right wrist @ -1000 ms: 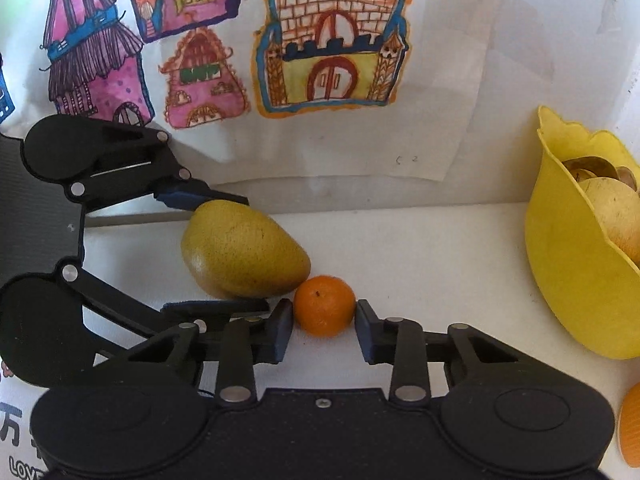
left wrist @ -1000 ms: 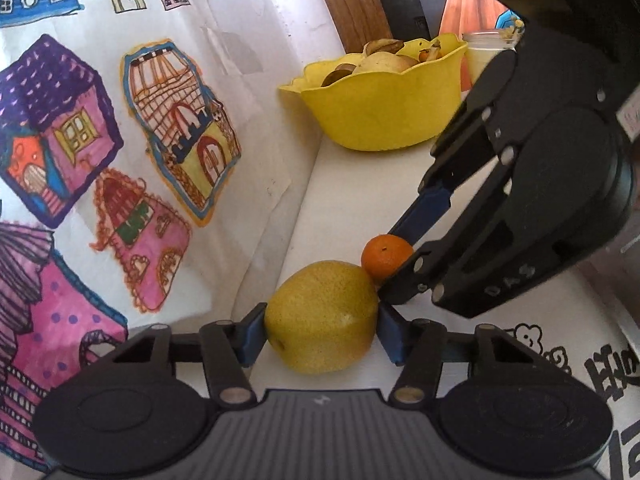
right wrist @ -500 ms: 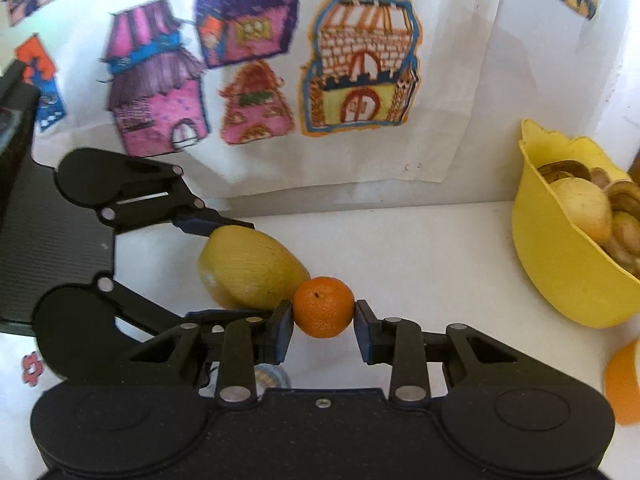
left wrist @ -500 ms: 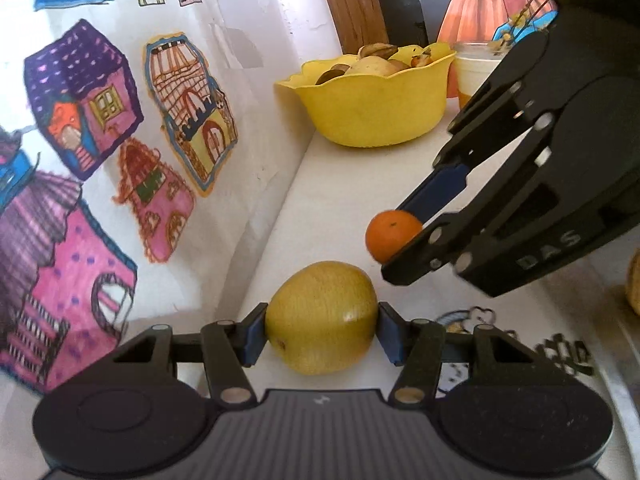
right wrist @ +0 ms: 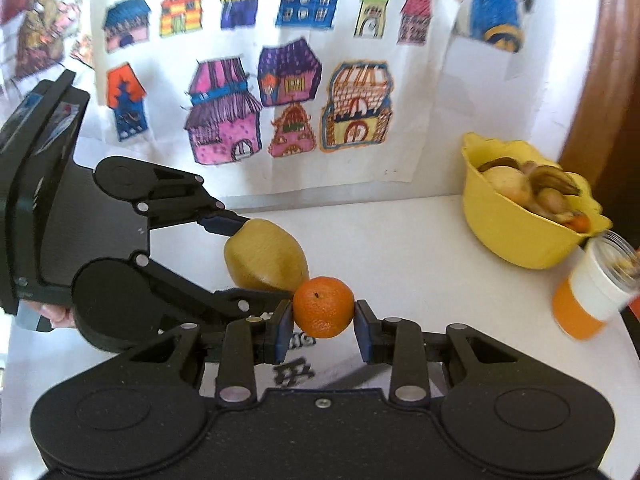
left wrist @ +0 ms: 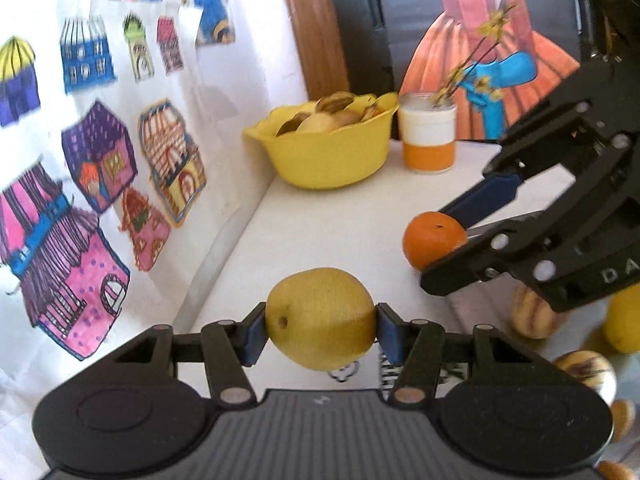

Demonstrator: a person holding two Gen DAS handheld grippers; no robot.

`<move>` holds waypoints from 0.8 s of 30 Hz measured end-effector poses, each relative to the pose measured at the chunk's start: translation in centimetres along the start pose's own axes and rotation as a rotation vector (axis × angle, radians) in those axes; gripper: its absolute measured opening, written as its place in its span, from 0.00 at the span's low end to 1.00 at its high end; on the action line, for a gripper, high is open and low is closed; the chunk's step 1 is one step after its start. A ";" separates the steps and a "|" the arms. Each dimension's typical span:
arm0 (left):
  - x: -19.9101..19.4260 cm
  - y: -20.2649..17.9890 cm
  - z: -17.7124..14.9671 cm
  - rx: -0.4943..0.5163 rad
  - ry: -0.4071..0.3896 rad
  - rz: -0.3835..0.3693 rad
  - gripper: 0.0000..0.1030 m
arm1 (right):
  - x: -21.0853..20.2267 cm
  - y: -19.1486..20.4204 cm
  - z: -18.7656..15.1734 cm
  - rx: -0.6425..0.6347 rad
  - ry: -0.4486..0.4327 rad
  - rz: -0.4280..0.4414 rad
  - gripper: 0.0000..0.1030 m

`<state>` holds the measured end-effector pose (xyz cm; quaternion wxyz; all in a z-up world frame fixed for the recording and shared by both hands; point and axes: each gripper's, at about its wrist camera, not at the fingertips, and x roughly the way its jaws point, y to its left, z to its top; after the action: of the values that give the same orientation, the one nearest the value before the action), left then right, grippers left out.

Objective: Organize fruits
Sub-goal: 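Lower the pear and orange onto the metal tray and open both tools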

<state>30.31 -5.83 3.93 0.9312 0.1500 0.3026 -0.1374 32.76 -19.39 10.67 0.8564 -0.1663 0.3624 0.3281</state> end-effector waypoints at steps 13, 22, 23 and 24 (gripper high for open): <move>-3.0 -5.5 2.6 0.016 -0.070 -0.085 0.58 | -8.4 0.3 -6.1 0.106 -0.067 -0.131 0.34; -3.0 -10.4 3.5 0.057 -0.082 -0.194 0.58 | -12.4 -0.4 -12.3 0.230 -0.054 -0.211 0.34; -3.1 -10.9 3.4 0.063 -0.081 -0.203 0.58 | -12.6 -0.3 -12.9 0.235 -0.048 -0.219 0.34; -3.1 -11.4 3.2 0.068 -0.076 -0.212 0.58 | -12.8 0.0 -13.6 0.241 -0.039 -0.234 0.34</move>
<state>25.63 -16.91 6.10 0.9167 0.1435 0.2761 -0.2507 19.16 -32.16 10.70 0.9093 -0.0972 0.3607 0.1834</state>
